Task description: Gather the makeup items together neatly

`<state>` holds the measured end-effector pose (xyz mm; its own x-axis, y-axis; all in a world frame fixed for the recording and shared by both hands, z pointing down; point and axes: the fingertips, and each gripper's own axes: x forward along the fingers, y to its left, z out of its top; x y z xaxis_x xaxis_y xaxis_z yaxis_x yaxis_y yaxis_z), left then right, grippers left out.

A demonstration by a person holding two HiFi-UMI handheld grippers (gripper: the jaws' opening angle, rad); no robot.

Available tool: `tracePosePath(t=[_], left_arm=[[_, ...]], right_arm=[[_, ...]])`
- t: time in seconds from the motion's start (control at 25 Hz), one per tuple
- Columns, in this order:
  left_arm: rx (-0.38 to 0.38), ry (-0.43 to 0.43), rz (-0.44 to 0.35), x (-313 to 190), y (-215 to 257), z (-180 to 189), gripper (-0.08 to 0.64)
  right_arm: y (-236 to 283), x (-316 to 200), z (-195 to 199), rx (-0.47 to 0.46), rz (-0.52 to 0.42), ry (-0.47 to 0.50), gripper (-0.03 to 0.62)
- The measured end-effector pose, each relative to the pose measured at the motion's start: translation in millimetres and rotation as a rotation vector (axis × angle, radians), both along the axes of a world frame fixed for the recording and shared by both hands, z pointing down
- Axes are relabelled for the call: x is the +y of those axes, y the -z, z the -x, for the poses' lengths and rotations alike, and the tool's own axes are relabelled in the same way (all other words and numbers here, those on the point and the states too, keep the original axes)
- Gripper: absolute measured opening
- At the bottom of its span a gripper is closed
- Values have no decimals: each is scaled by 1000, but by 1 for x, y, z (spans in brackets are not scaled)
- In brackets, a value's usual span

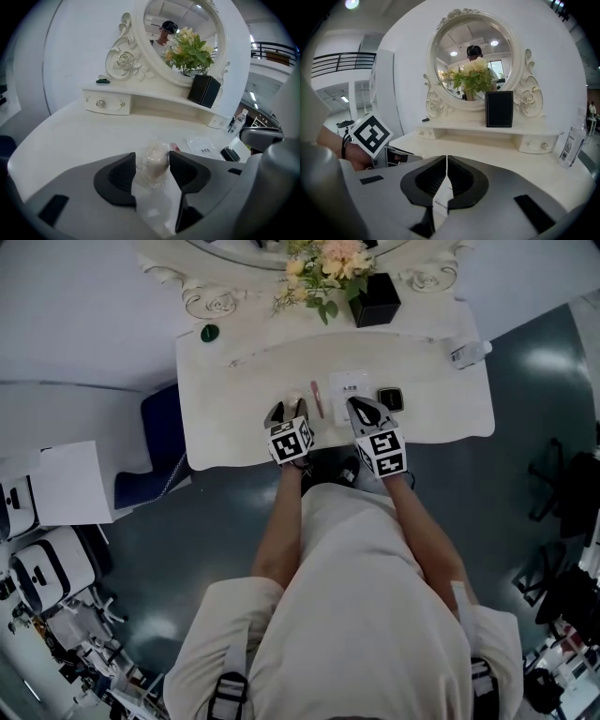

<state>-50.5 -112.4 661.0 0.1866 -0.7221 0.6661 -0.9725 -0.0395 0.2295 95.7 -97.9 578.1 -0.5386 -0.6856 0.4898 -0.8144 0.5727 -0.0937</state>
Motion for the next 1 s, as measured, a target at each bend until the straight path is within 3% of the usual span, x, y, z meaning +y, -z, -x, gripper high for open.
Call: tracePosePath(t=[0.12,0.32,0.48,0.68,0.88,1.0], left_arm=[[7,13,-6,3,3,0,236],[40,127,-16,8,5,8,235],[19,157,-24,13,7,13,235],[133,265,-23,19,9,22,235],[154,278,-34,23,14,26,235],[110,229,-69,25,21,25,235]], right_arm=[[1,3,-4,-2,-4,-12,46],[2,8,-10,-6,-7,-30,44],[2,13,-8,-12,-12,-31,46],[1,20,-8,-11,-11,-28,46],[0,27,-5,-10,-10,-24,46],[2,29,-3,-15,-15,-26,46]])
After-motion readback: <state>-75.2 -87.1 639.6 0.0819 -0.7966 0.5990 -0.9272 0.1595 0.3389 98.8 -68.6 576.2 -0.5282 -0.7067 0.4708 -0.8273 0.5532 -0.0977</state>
